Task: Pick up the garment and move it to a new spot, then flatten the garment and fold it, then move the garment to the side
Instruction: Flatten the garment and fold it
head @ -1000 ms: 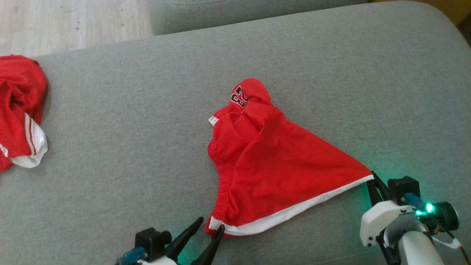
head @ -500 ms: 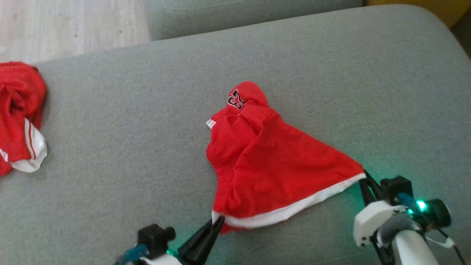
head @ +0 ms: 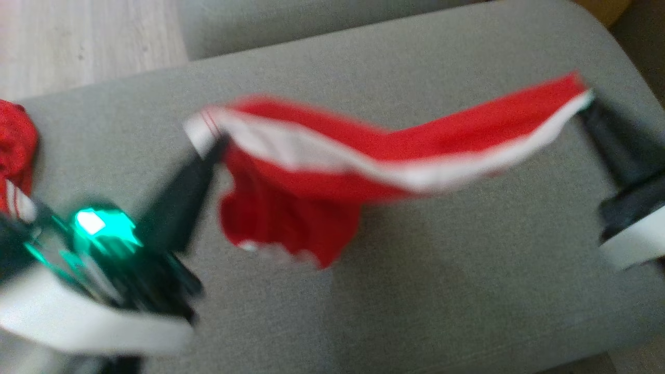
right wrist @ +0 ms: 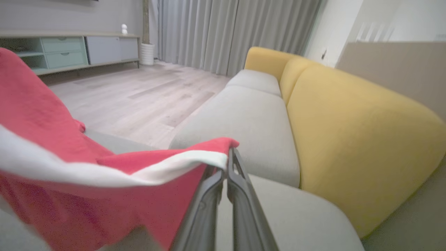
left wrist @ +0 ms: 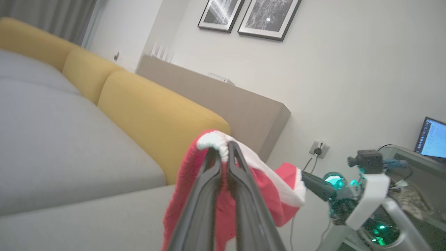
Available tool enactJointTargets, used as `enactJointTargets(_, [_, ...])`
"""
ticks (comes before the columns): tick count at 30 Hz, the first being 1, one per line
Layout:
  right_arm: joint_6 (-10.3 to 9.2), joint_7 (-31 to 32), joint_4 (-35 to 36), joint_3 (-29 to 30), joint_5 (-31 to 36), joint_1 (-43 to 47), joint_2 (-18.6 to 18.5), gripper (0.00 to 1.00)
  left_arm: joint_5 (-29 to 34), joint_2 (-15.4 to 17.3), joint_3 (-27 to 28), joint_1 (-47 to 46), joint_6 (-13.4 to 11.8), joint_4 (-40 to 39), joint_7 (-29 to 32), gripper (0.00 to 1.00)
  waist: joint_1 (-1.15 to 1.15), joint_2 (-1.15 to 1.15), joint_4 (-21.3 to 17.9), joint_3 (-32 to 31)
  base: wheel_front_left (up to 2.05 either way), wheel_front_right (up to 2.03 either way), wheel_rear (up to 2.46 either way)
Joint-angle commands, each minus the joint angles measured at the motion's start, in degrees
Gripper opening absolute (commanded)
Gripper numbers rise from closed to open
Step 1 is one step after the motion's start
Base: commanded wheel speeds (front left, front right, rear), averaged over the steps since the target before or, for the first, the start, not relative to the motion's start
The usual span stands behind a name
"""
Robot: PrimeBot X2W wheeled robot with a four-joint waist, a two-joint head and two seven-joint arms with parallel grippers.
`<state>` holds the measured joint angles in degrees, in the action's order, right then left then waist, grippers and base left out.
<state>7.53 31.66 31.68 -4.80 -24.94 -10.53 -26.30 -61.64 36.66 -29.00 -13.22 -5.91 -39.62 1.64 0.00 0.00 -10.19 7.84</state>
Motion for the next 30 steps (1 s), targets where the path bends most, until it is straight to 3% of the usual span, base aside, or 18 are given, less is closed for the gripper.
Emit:
enactJointTargets(1, [-0.04,1.35,2.28,0.17,-1.59,-3.72,-1.73,0.00,-0.07,2.80,4.14,-5.49,-0.68,-1.81,1.05,0.00,0.00,0.00,-0.50,1.90,0.00,0.00,0.00])
enactJointTargets(3, [-0.04,4.50,3.04,2.18,-3.69,-9.30,-3.81,0.00,-3.42,2.93,6.47,-11.54,-1.87,-2.09,4.70,0.00,0.00,0.00,-0.40,4.56,0.00,0.00,0.00])
enactJointTargets(5, [-0.04,6.76,1.19,3.03,-6.96,-15.93,-2.90,0.00,-6.17,2.82,8.04,-18.56,-2.12,0.17,8.15,0.00,0.00,0.00,-0.16,7.32,0.00,0.00,0.00])
enactJointTargets(7, [-0.04,8.64,-2.04,3.14,-6.17,-23.55,-2.62,0.00,-7.72,2.37,8.78,-26.24,-1.98,4.50,11.20,0.00,0.00,0.00,0.46,10.99,0.00,0.00,0.00])
enactJointTargets(11, [-0.04,10.16,-12.52,2.48,-2.44,-39.69,4.53,0.00,-5.66,0.23,7.30,-42.28,-0.20,17.06,15.10,0.00,0.00,0.00,2.27,19.02,0.00,0.00,0.00])
enactJointTargets(15, [-0.04,5.62,-25.87,2.30,7.05,-55.31,13.00,0.00,0.95,-4.50,5.52,-57.31,2.51,32.28,12.26,0.00,0.00,0.00,4.13,25.73,0.00,0.00,0.00])
enactJointTargets(20, [-0.04,-6.58,-39.12,1.76,17.70,-69.17,18.39,0.00,8.23,-10.61,4.56,-71.17,7.30,50.10,2.39,0.00,0.00,0.00,5.06,30.85,0.00,0.00,0.00])
enactJointTargets(25, [-0.04,-17.37,-46.01,-0.63,23.47,-69.37,18.19,0.00,10.88,-13.78,2.58,-72.84,11.51,61.40,-6.23,0.00,0.00,0.00,5.14,31.79,0.00,0.00,0.00])
enactJointTargets(30, [-0.04,-22.68,-46.31,-4.54,22.76,-54.71,15.33,0.00,10.88,-12.89,-3.94,-60.48,13.24,63.04,-11.45,0.00,0.00,0.00,5.08,27.03,0.00,0.00,0.00])
